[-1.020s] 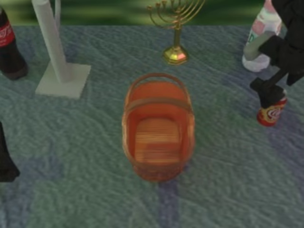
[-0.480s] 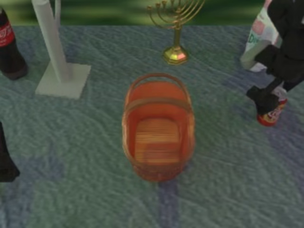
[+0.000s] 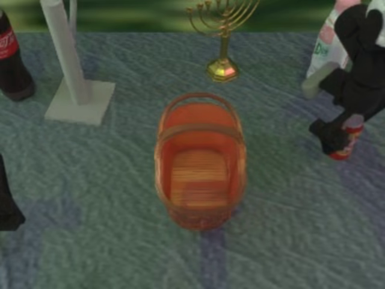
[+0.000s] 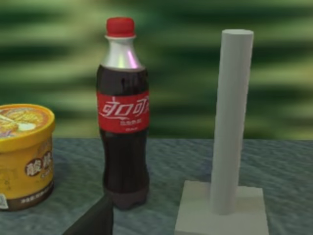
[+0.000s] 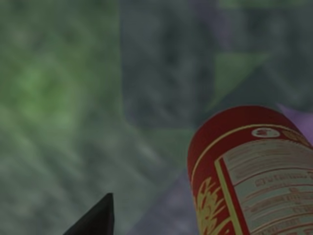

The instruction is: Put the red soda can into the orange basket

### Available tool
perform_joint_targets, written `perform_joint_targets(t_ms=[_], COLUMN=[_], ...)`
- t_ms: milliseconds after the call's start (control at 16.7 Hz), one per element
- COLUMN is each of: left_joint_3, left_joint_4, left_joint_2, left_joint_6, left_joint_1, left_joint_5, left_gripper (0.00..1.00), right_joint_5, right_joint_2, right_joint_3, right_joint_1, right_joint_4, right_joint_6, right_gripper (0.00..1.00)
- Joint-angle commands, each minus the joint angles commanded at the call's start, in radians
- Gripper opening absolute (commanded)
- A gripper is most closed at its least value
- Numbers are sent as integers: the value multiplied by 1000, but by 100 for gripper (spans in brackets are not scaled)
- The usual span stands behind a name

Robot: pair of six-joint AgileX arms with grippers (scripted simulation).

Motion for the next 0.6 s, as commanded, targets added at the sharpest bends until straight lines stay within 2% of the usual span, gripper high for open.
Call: perform_joint_targets(t_ms=[600], left_joint_3=[0], left_joint_4=[0], left_joint_2=[0], left_joint_6=[0], left_joint_1=[0], left_joint_5=[0], left_gripper=[100], right_joint_5=[0], right_joint_2=[0], right_joint_3=[0], right_joint_1=[0], right_joint_4=[0], right_joint_6=[0], right_gripper=[17])
